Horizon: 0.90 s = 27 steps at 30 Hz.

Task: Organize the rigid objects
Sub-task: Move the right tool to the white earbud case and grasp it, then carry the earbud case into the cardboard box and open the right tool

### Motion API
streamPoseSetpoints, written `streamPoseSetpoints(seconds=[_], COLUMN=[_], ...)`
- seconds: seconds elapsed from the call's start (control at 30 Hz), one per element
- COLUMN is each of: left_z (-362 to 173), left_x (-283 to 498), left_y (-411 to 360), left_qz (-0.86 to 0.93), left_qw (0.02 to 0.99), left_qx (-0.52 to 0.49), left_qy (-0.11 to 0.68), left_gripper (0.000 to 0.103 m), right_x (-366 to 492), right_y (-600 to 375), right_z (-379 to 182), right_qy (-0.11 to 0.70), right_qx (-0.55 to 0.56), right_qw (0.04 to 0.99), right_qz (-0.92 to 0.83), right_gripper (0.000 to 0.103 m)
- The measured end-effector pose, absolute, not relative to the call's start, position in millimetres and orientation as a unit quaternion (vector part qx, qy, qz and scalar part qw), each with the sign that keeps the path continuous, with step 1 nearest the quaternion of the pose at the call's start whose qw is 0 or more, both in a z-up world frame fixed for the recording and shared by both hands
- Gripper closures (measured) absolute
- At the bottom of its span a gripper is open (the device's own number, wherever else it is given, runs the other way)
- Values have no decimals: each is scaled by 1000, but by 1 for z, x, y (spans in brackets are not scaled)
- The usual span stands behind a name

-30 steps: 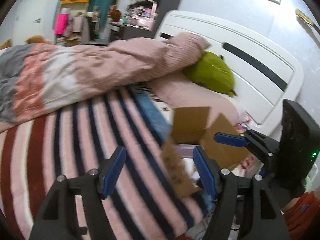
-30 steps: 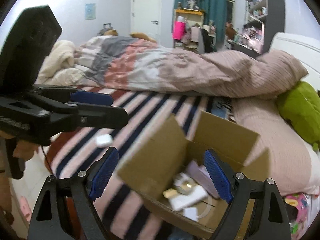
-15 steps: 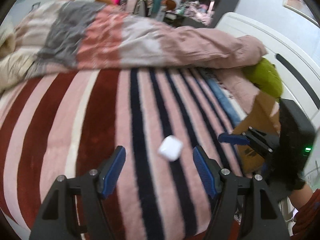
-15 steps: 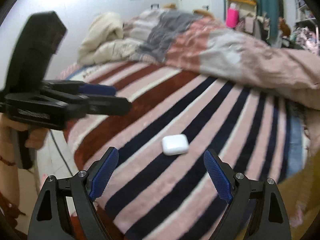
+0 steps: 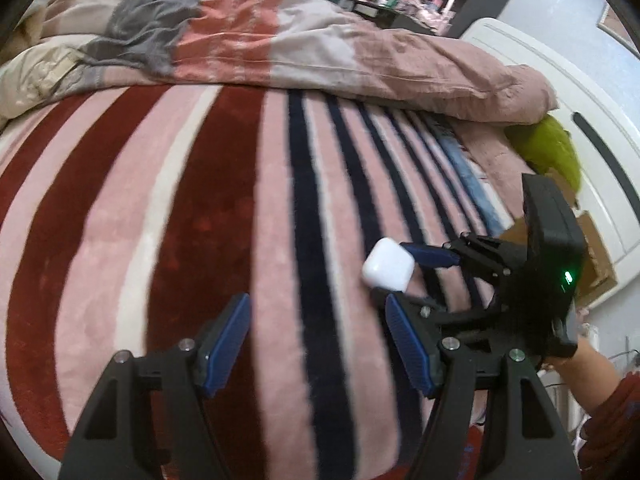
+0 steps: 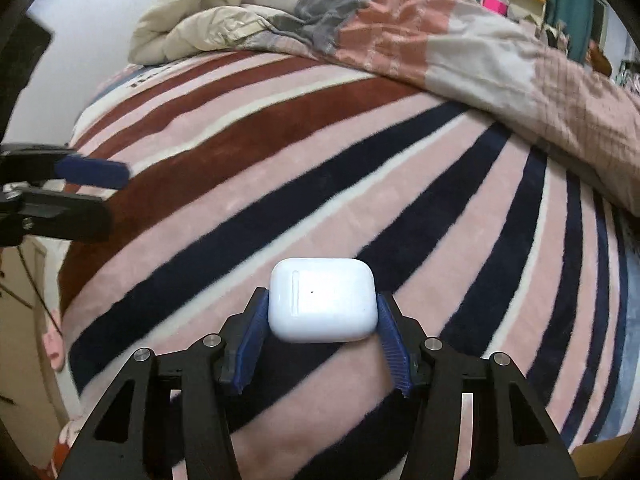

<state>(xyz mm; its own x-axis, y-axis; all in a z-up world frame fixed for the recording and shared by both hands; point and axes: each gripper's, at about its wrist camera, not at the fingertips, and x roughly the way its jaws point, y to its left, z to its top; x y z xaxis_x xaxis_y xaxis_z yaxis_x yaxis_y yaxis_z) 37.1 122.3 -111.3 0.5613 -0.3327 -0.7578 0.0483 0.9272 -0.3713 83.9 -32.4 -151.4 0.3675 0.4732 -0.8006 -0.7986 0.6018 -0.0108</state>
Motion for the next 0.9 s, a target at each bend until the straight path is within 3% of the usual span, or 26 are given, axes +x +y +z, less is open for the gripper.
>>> streamPoseSetpoints(seconds=[0.27,0.43,0.67,0.9], left_z=[-54,-9,25,22], left_x=[40,40,53,78], left_y=[56,7,-75,-149], left_qz=[-216,-291,-322,-352], left_qw=[870,864,864,845], left_qx=[-148,-139,-72,-44], left_qy=[418,388,379,400], left_gripper=[39,69,69,69], right_x=[32,6,5,16], right_y=[-72,-111,-180,-245], right_z=[-73,-26,4,8], right_qy=[318,267,246,270], right_qx=[-174,-161,-130,-124], right_qw=[829,855,887,905], right_qz=[426,414,368,306], right_gripper=[54,54,54,54])
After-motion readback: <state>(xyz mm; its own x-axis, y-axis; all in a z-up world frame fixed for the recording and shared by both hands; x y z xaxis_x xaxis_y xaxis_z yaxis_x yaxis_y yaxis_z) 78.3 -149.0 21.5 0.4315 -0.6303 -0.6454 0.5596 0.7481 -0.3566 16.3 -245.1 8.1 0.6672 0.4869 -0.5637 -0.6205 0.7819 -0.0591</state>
